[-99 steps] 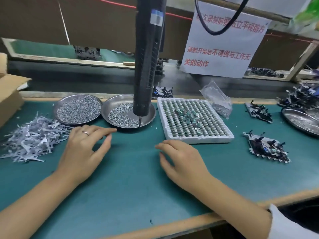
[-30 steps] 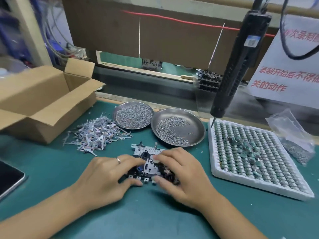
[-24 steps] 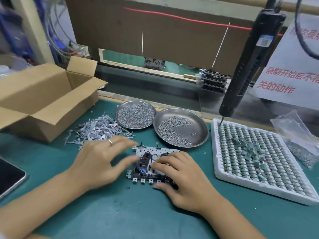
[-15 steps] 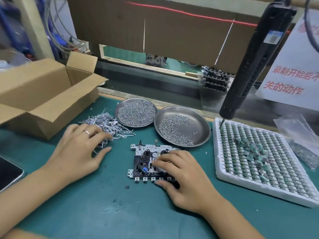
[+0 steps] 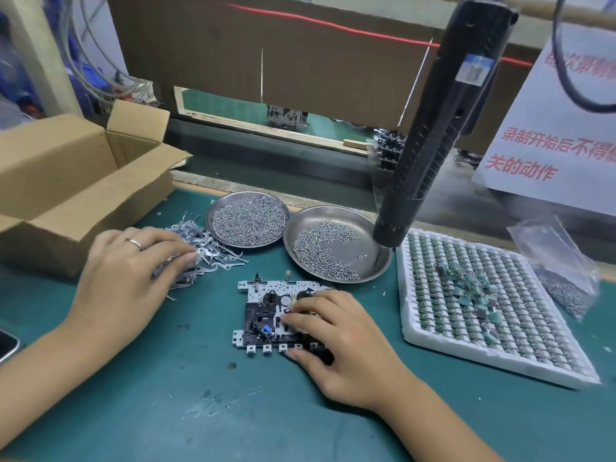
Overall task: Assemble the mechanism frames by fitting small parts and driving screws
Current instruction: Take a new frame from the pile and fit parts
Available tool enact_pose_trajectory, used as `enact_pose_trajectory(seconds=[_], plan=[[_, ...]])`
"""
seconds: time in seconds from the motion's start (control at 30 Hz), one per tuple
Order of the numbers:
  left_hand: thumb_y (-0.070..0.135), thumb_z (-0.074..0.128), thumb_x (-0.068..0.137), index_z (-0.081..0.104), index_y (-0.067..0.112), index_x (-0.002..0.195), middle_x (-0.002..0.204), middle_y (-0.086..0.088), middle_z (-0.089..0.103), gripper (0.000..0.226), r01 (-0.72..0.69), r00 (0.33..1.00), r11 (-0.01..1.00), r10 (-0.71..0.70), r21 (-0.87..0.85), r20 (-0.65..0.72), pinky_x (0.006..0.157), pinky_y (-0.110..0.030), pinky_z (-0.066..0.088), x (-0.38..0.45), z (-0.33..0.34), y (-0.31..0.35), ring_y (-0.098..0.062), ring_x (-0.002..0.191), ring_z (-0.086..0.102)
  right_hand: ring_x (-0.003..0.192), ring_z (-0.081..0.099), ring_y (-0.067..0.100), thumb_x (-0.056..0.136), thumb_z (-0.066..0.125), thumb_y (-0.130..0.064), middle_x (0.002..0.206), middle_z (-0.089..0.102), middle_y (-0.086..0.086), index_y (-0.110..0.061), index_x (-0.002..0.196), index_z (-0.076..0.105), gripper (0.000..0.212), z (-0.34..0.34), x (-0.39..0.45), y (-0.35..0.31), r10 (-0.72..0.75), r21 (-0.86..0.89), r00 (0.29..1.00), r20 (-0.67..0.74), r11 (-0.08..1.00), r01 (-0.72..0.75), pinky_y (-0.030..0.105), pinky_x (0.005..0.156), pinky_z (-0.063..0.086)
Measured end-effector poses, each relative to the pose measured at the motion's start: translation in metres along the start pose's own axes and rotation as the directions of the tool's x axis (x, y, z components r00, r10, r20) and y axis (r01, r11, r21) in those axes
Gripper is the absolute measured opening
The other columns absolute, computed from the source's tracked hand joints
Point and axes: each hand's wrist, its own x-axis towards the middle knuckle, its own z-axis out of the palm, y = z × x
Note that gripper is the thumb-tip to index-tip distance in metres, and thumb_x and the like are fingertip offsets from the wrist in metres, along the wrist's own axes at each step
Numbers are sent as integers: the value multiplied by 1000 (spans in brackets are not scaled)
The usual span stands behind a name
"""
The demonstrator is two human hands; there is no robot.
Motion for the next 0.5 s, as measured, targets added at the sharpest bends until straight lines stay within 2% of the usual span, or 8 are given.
enact_pose_trajectory(seconds=[0.07, 0.13, 0.27, 0.37, 0.5], plan=[[36, 46, 92, 73, 14, 83, 85, -3, 71, 36, -55, 998, 992, 52, 113, 25, 73, -37, 34, 2, 1, 1, -30, 73, 64, 101, 57, 24, 82, 71, -30, 112, 65, 1, -12, 112, 68, 35, 0, 0, 0, 0, 0, 1000, -1, 1000, 0, 38, 88, 46], [35, 41, 93, 72, 12, 83, 82, -5, 71, 40, -72, 997, 988, 66, 133, 47, 70, -40, 34, 3, 0, 3, -30, 71, 65, 102, 57, 24, 82, 71, -29, 112, 65, 1, -12, 112, 68, 35, -1, 0, 0, -1, 3, 1000, -2, 1000, 1, 39, 88, 47], [28, 46, 94, 71, 7, 87, 83, -7, 71, 34, -39, 999, 996, 40, 83, -11, 70, -42, 38, 9, -5, 3, -32, 72, 64, 102, 57, 24, 81, 72, -29, 112, 65, 1, -12, 111, 69, 35, -1, 1, -1, 2, 15, 1000, -5, 1000, -2, 39, 88, 47], [31, 43, 92, 72, 7, 87, 82, -8, 72, 38, -29, 999, 998, 28, 47, 41, 72, -41, 37, 10, -5, 6, -31, 74, 65, 102, 57, 24, 82, 71, -30, 111, 65, 1, -12, 111, 69, 34, 0, 0, 0, 1, 20, 1000, -8, 1000, -1, 39, 88, 47], [18, 59, 92, 73, 6, 92, 86, -8, 71, 19, -3, 999, 998, 0, -61, -50, 73, -46, 42, 14, -9, 13, -31, 76, 63, 102, 55, 21, 85, 65, -35, 111, 64, -1, -15, 112, 69, 34, 0, 1, 0, 10, 32, 1000, -17, 999, -9, 37, 89, 46]])
